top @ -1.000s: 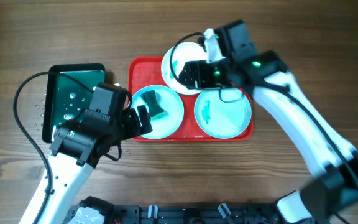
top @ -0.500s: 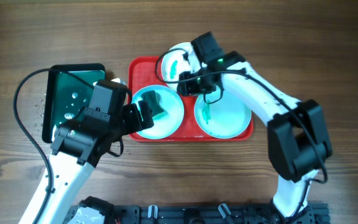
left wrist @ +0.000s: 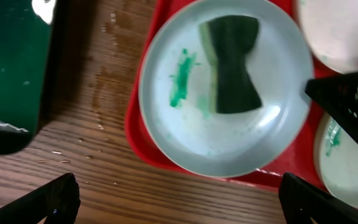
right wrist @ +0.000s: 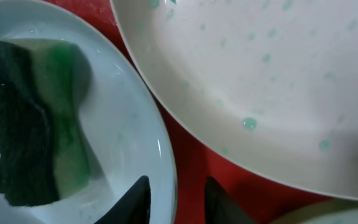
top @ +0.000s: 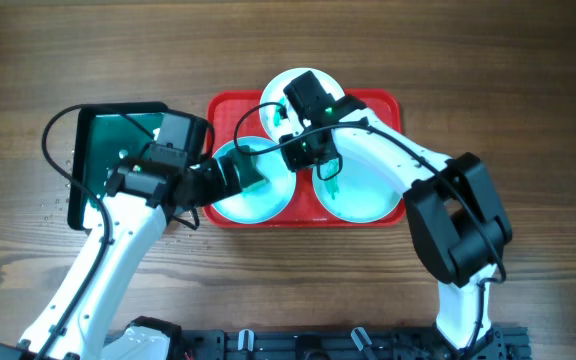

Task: Clean dirty plates on tray and stack at the side
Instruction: 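Hold the left plate with the right gripper while scrubbing it with the sponge, then lift the sponge off the plate back toward the dark tray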

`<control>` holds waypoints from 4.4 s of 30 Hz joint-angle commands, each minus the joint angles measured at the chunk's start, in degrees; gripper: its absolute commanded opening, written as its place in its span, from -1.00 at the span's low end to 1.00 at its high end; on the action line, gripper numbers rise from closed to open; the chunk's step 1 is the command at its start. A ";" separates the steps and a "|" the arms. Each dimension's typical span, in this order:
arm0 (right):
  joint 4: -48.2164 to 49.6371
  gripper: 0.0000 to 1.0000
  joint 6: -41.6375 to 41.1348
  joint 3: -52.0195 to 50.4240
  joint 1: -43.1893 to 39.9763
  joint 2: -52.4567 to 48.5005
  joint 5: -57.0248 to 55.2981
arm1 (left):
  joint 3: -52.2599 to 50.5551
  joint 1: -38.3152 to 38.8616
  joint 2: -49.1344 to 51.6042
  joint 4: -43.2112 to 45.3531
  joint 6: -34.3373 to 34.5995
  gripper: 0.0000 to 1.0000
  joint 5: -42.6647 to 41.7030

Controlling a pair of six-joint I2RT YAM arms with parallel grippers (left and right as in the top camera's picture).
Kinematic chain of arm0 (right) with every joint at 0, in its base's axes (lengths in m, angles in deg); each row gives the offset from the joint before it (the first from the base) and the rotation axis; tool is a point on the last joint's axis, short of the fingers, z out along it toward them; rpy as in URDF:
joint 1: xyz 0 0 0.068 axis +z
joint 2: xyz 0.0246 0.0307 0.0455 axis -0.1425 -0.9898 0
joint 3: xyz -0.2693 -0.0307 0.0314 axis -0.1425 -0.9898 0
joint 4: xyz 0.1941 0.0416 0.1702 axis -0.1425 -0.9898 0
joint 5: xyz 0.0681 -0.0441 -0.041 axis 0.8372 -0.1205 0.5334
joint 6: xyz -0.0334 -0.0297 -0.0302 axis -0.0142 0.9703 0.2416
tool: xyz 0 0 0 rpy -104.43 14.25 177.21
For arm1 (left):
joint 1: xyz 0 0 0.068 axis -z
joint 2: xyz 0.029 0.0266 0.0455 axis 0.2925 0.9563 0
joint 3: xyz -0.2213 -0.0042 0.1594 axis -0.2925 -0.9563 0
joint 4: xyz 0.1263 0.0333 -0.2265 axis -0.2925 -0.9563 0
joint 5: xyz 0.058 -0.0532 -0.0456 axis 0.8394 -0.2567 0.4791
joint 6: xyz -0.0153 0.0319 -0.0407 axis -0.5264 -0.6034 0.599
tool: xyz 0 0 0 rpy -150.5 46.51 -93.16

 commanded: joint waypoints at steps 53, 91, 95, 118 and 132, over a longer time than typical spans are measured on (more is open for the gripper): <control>-0.70 -0.70 1.05 -0.20 0.15 -2.51 -0.85 | 0.20 -2.38 26.60 27.23 2.75 -0.34 -14.64; -0.94 -0.72 1.11 -0.20 0.15 -2.51 -2.60 | 0.26 2.14 25.79 23.21 2.56 -0.92 -4.48; -0.96 -0.72 1.11 -0.20 0.15 -2.51 -2.58 | 0.26 1.75 25.79 19.32 2.56 -0.92 4.17; -0.59 -0.72 1.07 -0.20 0.15 -2.51 -2.58 | 1.31 2.14 23.98 21.31 2.58 -0.92 -8.33; -0.76 -0.72 1.53 -0.20 0.15 -2.51 -2.60 | 1.51 2.08 25.86 14.23 -1.73 -0.92 10.01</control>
